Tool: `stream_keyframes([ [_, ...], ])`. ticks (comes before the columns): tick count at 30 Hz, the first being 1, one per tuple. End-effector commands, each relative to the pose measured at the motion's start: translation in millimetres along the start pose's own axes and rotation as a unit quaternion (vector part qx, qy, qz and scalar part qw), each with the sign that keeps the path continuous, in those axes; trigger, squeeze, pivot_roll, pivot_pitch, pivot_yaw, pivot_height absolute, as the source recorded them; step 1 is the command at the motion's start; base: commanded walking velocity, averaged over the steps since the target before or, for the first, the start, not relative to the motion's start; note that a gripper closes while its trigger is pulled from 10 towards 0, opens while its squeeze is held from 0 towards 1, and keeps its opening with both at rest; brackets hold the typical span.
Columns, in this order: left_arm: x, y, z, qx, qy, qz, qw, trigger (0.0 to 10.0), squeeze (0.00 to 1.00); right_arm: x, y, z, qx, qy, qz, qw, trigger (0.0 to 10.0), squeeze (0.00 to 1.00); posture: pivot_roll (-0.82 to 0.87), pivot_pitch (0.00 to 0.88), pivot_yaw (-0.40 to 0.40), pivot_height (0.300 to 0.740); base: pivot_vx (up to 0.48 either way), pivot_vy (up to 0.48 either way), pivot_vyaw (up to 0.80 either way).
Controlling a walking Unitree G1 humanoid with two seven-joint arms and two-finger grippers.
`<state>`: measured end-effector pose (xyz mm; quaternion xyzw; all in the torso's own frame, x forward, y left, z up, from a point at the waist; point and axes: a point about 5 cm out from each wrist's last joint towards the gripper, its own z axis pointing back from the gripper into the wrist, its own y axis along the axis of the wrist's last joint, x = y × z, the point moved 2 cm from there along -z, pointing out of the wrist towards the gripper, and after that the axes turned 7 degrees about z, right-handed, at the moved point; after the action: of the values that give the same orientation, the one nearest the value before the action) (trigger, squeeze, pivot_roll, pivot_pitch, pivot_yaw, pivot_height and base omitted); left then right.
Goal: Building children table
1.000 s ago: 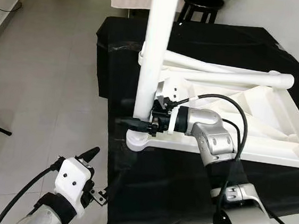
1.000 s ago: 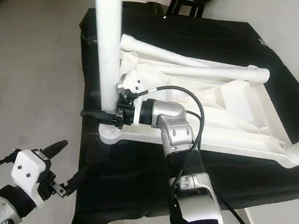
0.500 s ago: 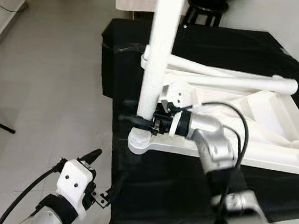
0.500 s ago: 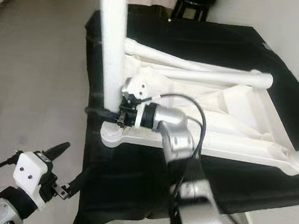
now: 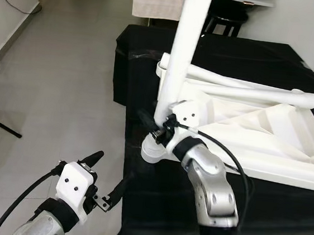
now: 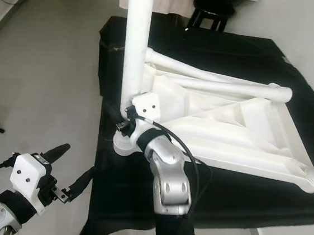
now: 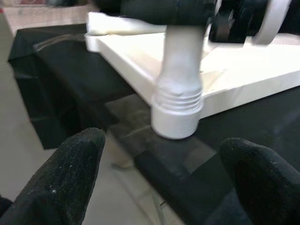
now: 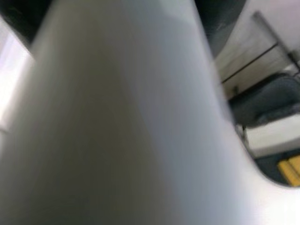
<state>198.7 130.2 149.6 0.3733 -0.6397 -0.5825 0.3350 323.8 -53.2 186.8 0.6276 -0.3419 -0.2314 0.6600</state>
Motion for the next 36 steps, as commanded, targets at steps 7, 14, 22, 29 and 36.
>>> stream_keyframes([
  [7,1.0,-4,0.4,-0.004,-0.001,0.012,1.000,10.0,0.00,-25.6,36,9.4,0.082,0.337,0.044,0.937,10.0,1.00,-0.06,0.131,-0.113,0.740,0.000,0.000,0.00],
  [14,4.6,-3,0.8,-0.002,-0.003,0.013,1.000,10.0,0.00,-9.4,46,-12.3,0.051,0.450,0.113,0.884,10.0,0.00,-0.03,0.146,-0.119,0.740,0.000,0.000,0.00],
  [22,7.4,-1,1.1,-0.001,-0.003,0.013,1.000,10.0,0.00,-10.8,51,-20.7,0.040,0.503,0.098,0.858,6.0,0.00,-0.03,0.154,-0.124,0.740,0.000,0.000,0.00],
  [29,10.6,0,1.8,0.000,-0.007,0.017,1.000,10.0,0.00,-11.7,53,-20.1,0.040,0.548,0.079,0.832,0.0,0.00,-0.02,0.168,-0.121,0.740,0.000,0.000,0.00],
  [36,10.7,0,0.9,0.000,-0.009,0.019,1.000,10.0,0.00,5.8,44,-8.5,0.046,0.517,0.076,0.851,0.0,0.00,-0.04,0.161,-0.127,0.740,0.000,0.000,0.00],
])
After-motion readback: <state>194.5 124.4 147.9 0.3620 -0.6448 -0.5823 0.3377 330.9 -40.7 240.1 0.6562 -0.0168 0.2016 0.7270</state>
